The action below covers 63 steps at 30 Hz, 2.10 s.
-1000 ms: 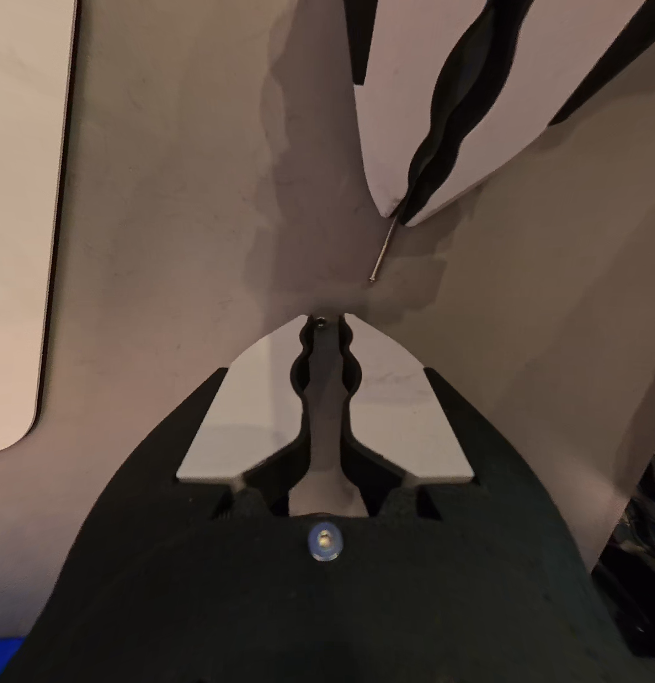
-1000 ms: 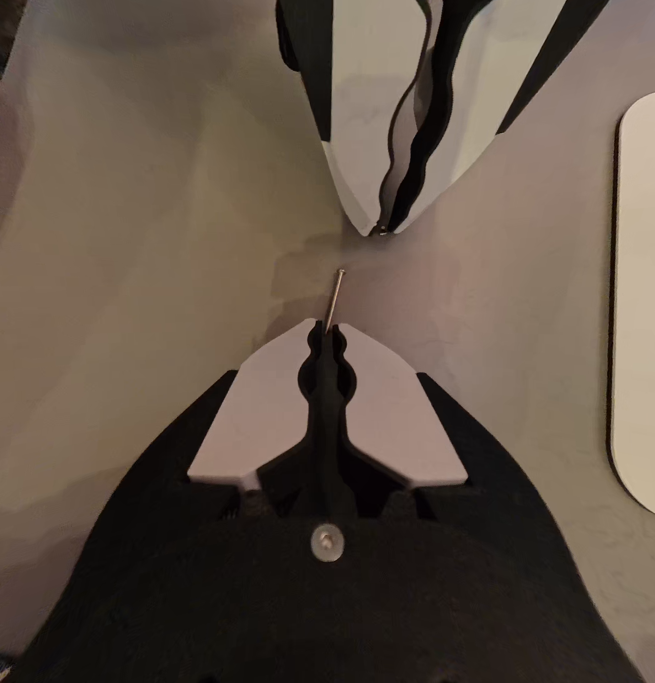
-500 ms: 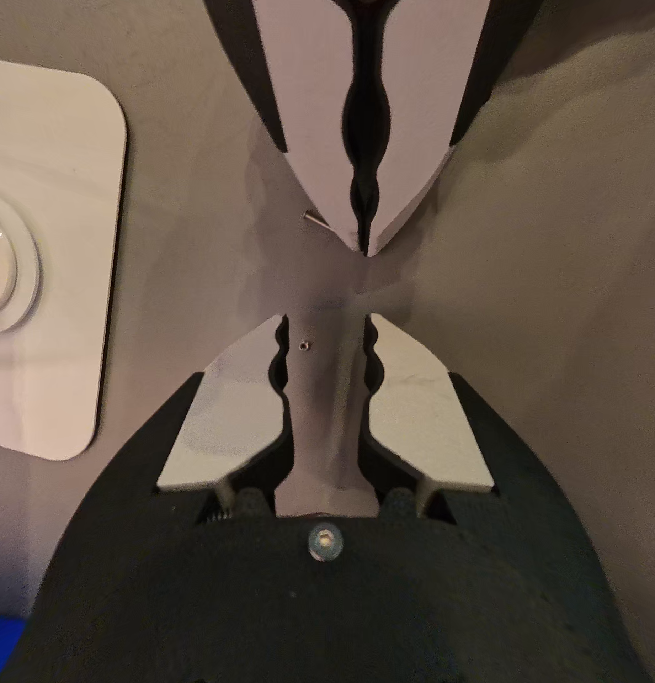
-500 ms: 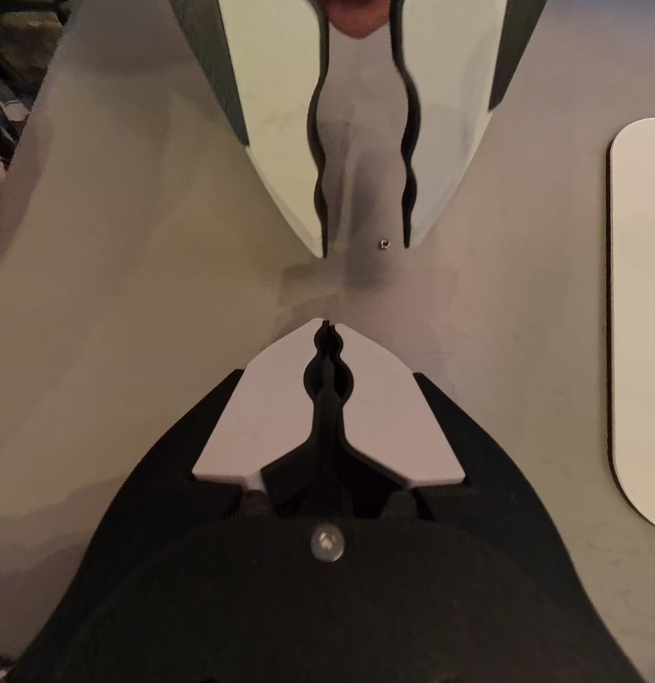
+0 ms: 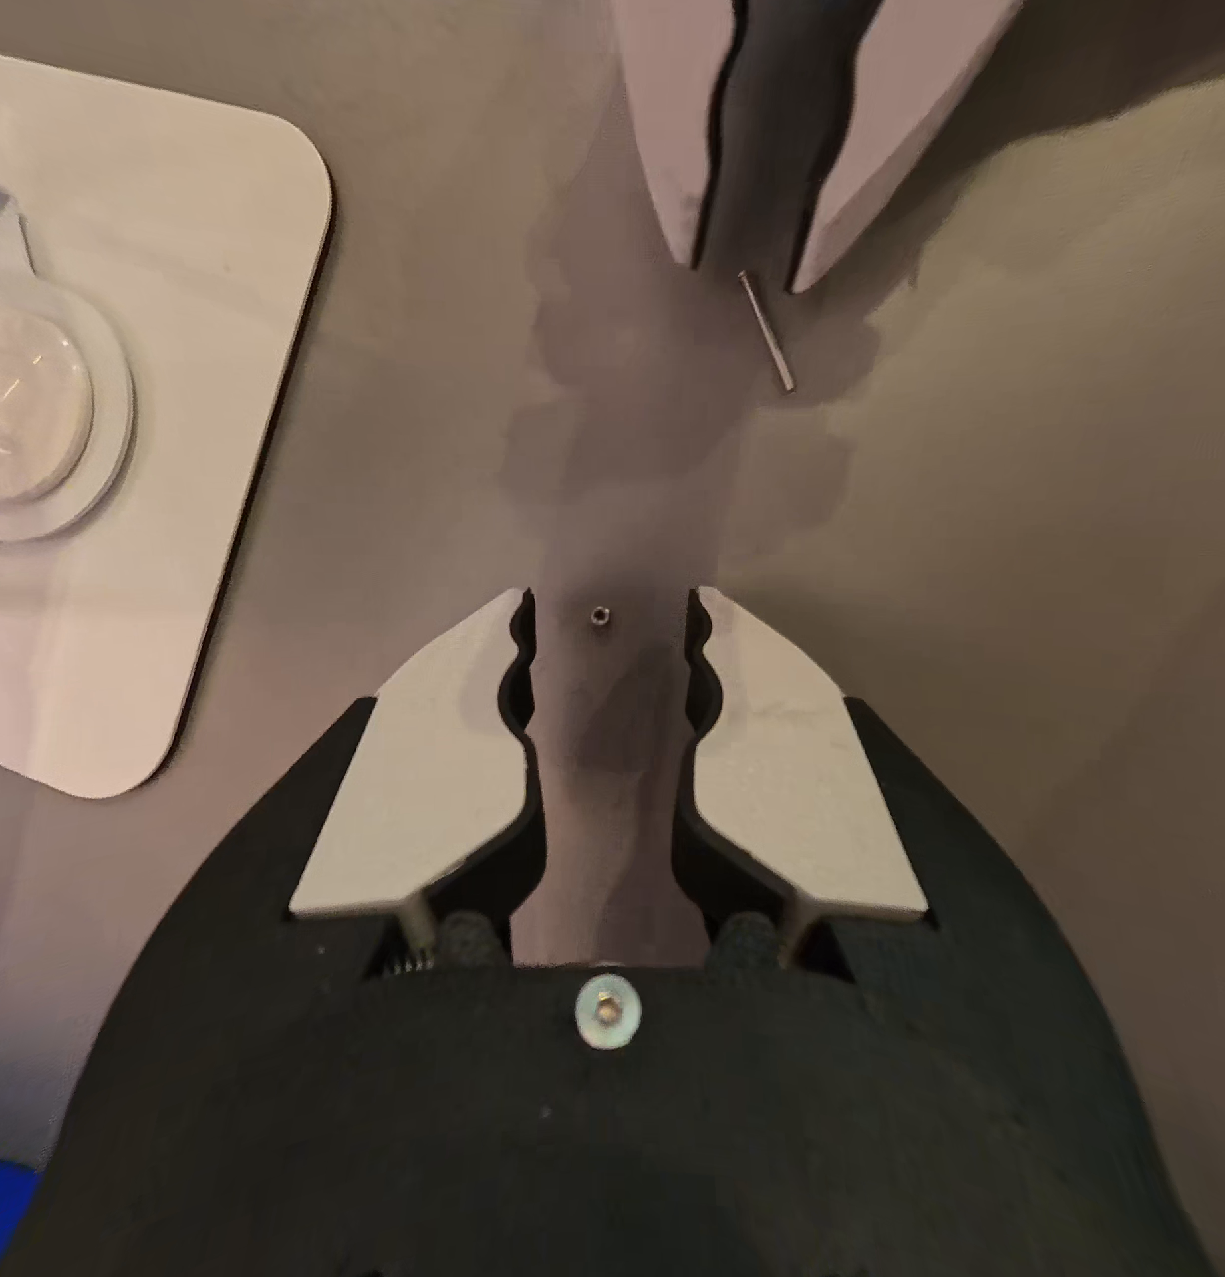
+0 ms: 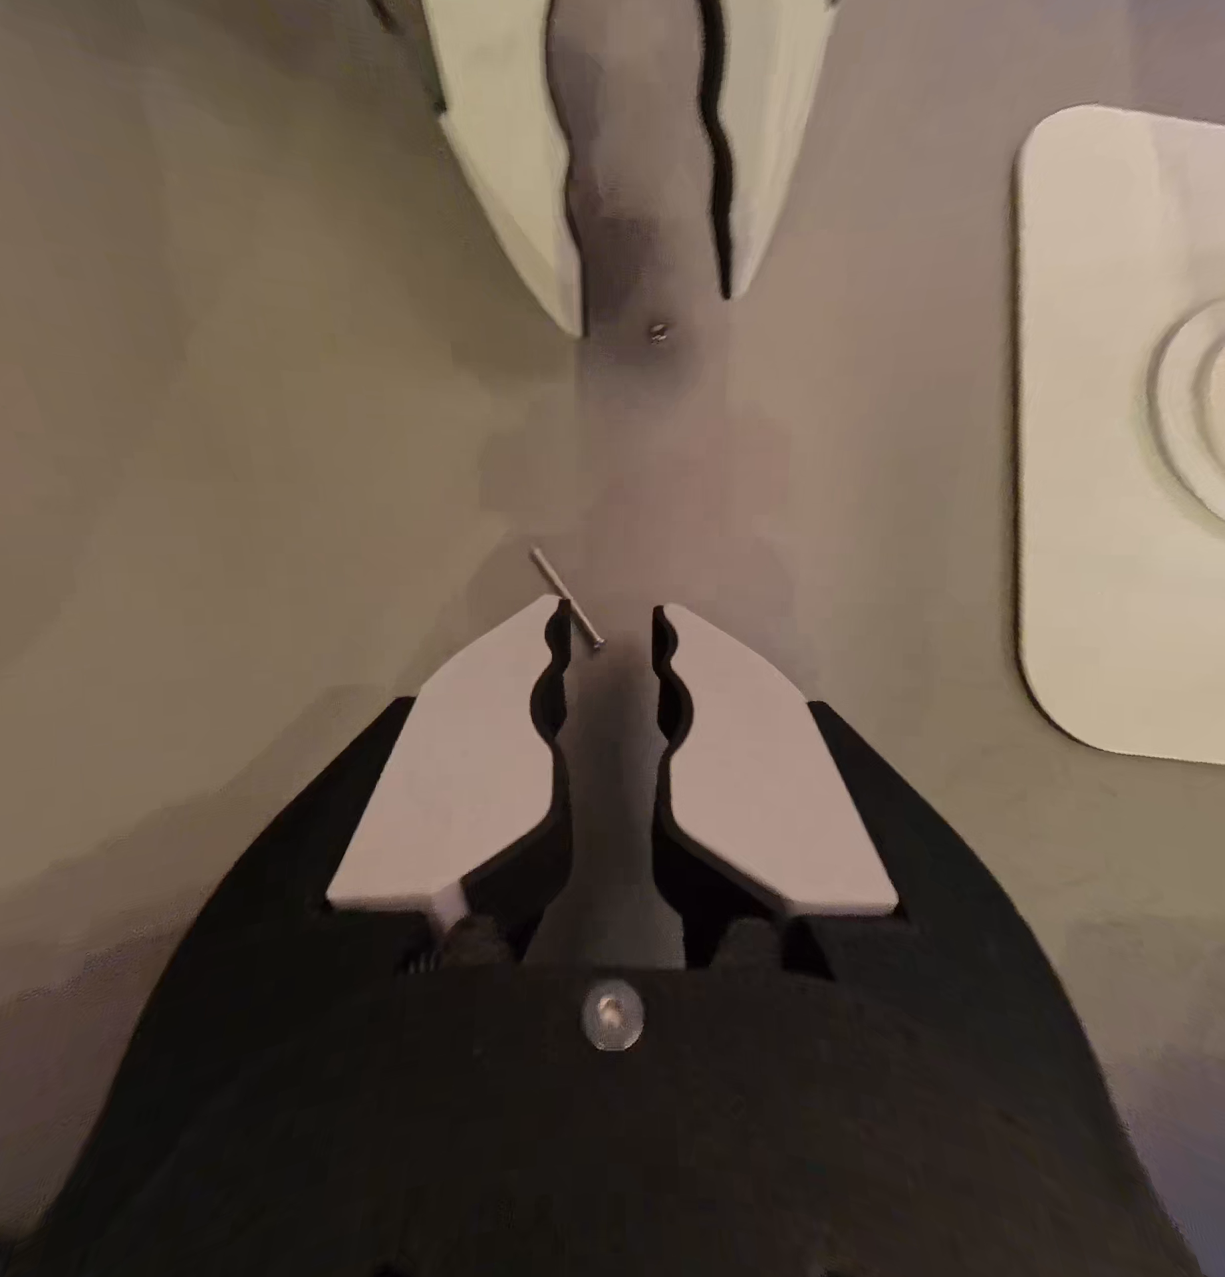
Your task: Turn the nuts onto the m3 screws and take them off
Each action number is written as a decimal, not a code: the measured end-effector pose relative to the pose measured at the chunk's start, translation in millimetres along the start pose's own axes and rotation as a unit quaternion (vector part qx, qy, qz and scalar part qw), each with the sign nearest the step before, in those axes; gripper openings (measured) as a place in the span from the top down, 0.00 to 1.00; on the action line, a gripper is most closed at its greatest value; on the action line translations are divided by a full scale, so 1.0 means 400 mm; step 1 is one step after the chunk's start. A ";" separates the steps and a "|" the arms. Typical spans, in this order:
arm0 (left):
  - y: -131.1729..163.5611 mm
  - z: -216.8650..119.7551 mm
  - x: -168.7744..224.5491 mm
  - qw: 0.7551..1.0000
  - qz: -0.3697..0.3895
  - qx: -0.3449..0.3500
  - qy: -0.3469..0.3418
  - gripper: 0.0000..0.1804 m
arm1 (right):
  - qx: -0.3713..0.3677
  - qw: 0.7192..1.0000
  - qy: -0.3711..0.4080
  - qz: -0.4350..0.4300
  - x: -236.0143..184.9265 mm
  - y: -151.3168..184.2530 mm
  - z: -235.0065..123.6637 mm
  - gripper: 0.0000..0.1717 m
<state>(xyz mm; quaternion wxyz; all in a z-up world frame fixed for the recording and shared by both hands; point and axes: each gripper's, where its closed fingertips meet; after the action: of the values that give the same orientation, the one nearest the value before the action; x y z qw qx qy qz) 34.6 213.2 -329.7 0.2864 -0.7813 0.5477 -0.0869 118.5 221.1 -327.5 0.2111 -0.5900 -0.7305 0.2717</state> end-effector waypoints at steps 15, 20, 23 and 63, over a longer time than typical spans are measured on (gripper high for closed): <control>-0.005 -0.007 0.055 0.999 -0.020 0.038 0.019 0.77 | -0.003 0.998 -0.060 0.002 -0.040 0.013 0.029 0.99; -0.035 -0.008 0.074 0.995 -0.051 0.077 0.023 0.76 | 0.051 0.996 -0.057 0.041 -0.033 -0.015 0.021 0.99; -0.064 -0.012 0.077 0.988 -0.093 0.120 0.040 0.76 | 0.112 0.990 -0.056 0.069 -0.020 -0.054 -0.002 0.99; -0.272 -0.122 -0.005 0.896 -0.226 0.331 0.191 0.95 | 0.304 0.944 -0.036 0.121 0.001 -0.184 -0.109 0.98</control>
<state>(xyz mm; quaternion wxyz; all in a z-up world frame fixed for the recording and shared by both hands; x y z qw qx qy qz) 99.7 223.6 -230.1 0.3915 -0.7123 0.3399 -0.4731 90.9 216.5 -246.8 0.3194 -0.5717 -0.5436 0.5250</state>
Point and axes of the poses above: each gripper's, where its closed fingertips meet, z out along the fingers, y out of its underside, x = y × z across the jaws, and after that the axes turned 6 degrees about z, right-handed
